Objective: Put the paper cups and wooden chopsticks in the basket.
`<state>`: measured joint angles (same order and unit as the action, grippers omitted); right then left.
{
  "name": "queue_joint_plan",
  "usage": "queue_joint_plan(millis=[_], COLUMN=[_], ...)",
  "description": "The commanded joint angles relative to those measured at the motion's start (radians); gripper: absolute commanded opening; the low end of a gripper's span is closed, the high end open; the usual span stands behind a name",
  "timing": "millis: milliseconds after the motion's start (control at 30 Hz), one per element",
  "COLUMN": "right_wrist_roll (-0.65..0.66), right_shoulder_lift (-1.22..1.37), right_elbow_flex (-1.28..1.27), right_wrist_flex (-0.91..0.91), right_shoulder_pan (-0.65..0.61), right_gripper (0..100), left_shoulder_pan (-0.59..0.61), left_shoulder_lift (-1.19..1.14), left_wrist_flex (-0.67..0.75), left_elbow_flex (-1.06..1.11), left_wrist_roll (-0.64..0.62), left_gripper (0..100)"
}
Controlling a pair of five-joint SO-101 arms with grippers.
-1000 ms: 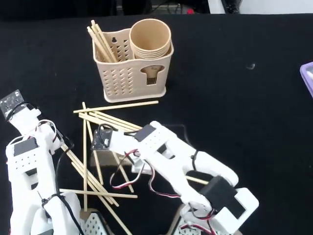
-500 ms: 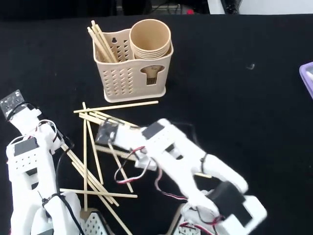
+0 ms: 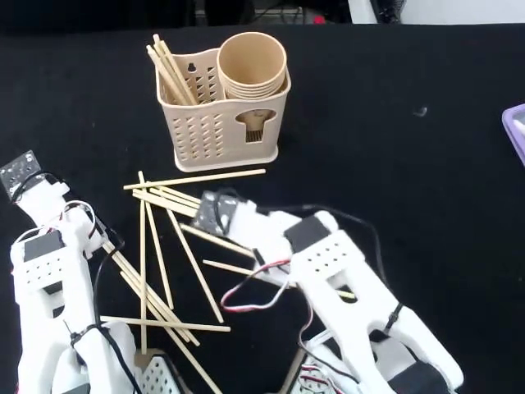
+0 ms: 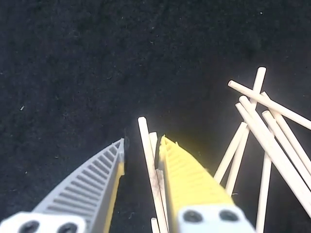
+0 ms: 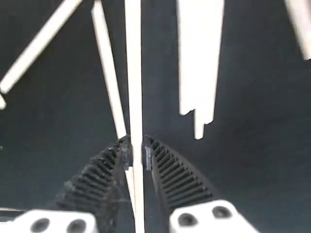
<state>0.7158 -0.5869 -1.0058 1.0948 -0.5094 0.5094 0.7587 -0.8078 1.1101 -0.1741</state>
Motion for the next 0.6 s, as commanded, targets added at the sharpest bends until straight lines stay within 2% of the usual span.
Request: queue_joint_plan(millis=[0, 100, 300, 467, 567], right_wrist_roll=[0.043, 0.040, 0.040, 0.040, 0.040], right_shoulder_lift=[-0.008, 0.030, 0.147, 0.231, 0.252], right_elbow_flex=[-0.076, -0.102, -0.101, -0.099, -0.093], right_wrist_flex=[-0.071, -0.087, -0.107, -0.169, -0.192], right_shoulder_pan=[0.054, 0.054, 0.054, 0.054, 0.054], right_gripper=[1.1, 2.1, 19.3, 19.3, 14.1], left_shoulder_pan=[0.015, 0.015, 0.015, 0.015, 0.015], left_shoulder_lift=[-0.002, -0.002, -0.002, -0.002, -0.002], left_wrist_flex=[0.017, 0.012, 0.009, 0.009, 0.009], left_elbow_flex=[-0.019, -0.027, -0.027, -0.027, -0.027], left_wrist_roll=[-0.009, -0.009, -0.009, -0.009, -0.009], left_gripper=[12, 12, 12, 12, 12])
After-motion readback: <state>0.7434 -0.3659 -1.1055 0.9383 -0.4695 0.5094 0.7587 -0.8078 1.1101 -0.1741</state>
